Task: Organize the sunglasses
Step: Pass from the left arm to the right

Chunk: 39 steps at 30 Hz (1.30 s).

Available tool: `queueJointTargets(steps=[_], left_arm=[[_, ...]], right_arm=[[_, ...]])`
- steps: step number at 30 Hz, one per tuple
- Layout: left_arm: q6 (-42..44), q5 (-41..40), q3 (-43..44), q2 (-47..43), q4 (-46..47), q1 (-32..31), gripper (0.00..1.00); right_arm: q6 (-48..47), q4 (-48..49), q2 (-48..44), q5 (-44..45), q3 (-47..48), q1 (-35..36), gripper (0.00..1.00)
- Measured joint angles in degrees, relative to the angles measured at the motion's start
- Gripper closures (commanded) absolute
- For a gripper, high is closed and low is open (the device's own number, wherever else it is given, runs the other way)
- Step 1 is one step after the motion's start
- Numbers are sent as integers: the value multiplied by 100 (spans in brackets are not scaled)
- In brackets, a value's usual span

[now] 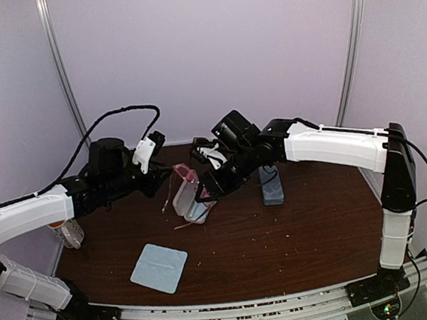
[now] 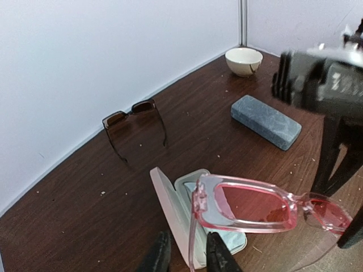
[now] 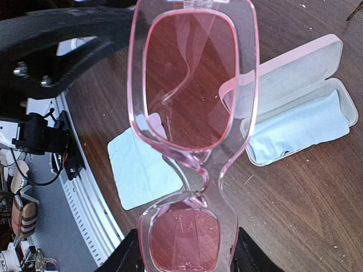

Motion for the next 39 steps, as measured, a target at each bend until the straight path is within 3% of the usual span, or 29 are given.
queueJointTargets(steps=[13,19,29,39], left_arm=[[-61,-87,-90,-1067,-20,-9,49],[-116,-667,-140,-1569,-142,-11,39],[-348,-1552,-127,-1325,-487,66,39],[-667,-1150,299,-317,-887,181,48]], right_arm=[[-76,621,-706,525,-595,-52,58],[-260,719,-1021,678,-885,-138,58],[-793,717,-1563,597,-1447,-142,58],[-1023,824,-1781,7,-1711,-142,58]])
